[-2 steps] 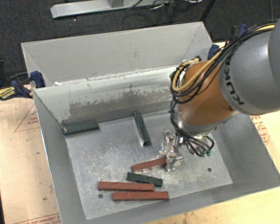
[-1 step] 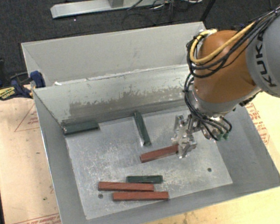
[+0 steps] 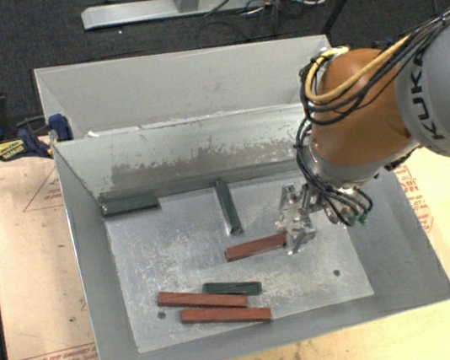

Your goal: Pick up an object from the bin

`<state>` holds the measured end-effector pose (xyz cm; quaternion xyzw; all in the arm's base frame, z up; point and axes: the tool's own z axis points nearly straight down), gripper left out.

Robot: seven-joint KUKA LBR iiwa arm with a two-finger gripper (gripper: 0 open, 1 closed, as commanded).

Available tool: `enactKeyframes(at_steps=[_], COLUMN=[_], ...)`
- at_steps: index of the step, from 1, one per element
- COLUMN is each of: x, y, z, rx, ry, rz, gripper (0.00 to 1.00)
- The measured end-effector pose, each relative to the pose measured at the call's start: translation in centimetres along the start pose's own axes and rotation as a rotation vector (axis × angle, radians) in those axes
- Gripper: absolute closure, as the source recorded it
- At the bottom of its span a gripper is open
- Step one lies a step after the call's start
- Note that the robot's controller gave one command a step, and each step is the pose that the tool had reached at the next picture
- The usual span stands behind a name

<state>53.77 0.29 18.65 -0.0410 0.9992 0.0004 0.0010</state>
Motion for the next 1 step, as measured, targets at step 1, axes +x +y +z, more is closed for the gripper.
enactKeyframes(at_steps=[1], x=[-0.41], y=[-0.07], z=[-2.82], rx=[0.0], ry=[0.003], rz=[0.006], gripper=[1.0])
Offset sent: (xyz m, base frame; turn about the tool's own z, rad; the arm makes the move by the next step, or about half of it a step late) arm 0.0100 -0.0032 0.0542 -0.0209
